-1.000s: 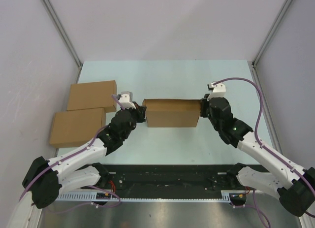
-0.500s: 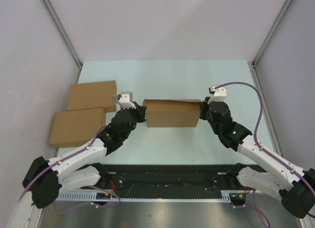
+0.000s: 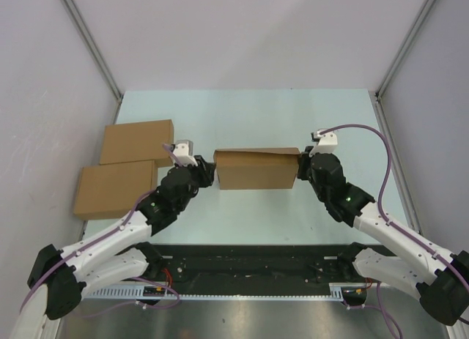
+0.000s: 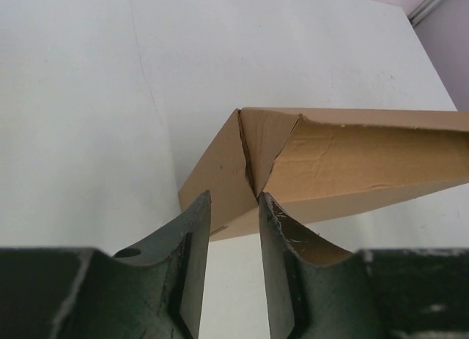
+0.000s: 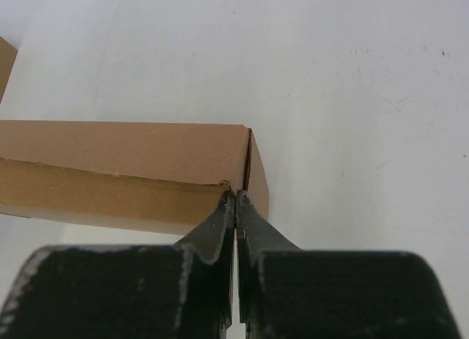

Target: Fold the paper box

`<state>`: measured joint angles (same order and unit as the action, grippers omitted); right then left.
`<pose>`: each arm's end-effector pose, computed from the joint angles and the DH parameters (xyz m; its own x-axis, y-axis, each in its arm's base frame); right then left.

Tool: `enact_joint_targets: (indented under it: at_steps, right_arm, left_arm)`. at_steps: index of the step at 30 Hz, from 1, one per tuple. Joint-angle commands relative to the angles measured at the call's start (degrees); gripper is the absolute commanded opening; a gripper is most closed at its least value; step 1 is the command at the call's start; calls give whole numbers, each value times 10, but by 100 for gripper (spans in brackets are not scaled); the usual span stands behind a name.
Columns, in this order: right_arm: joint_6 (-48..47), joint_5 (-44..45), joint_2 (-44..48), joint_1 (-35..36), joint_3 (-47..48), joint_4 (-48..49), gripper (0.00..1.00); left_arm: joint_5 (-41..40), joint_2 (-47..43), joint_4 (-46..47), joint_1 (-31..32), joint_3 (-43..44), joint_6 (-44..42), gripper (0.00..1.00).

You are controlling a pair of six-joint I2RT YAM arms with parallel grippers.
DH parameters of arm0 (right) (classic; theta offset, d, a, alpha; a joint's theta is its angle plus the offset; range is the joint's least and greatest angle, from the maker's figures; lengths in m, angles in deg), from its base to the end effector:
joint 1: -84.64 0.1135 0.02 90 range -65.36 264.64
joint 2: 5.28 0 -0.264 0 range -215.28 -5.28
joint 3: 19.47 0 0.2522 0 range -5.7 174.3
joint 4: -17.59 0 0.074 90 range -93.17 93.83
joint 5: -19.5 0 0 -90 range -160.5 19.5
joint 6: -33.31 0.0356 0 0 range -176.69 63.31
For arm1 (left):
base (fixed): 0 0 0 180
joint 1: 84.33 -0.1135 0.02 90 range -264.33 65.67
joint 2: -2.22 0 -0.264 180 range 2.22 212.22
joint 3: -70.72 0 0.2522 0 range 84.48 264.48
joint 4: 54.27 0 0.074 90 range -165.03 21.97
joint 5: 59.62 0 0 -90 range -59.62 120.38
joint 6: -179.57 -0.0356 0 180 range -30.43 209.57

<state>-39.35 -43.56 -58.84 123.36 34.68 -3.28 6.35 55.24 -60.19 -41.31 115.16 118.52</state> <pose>0.1775 0.1216 0.2918 -0.3255 0.0796 -0.9422 -0.1352 0.9823 0.1297 0.1661 -0.1352 0.2601 -0.3223 -0.3039 -0.8965 0.2044 0.9024 -0.3794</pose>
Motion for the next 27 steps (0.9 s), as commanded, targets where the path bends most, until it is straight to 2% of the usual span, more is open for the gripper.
enact_joint_targets:
  at_steps: [1, 6, 10, 16, 27]
  right_arm:
    - [10, 0, 0, 2, -12, -28, 0]
    - [10, 0, 4, 2, -10, -32, 0]
    - [9, 0, 4, 2, -8, -33, 0]
    - [14, -7, -1, 2, -8, -31, 0]
    - [11, -9, -2, 3, -7, -28, 0]
  left_arm:
    - [-34, -45, -65, 3, -6, -7, 38]
    - [-50, -102, -72, 3, -8, -28, 40]
    - [-46, -123, -22, 3, -17, -79, 43]
    - [-6, -90, 37, 3, -1, -128, 45]
    - [18, -28, 66, 3, 25, -137, 44]
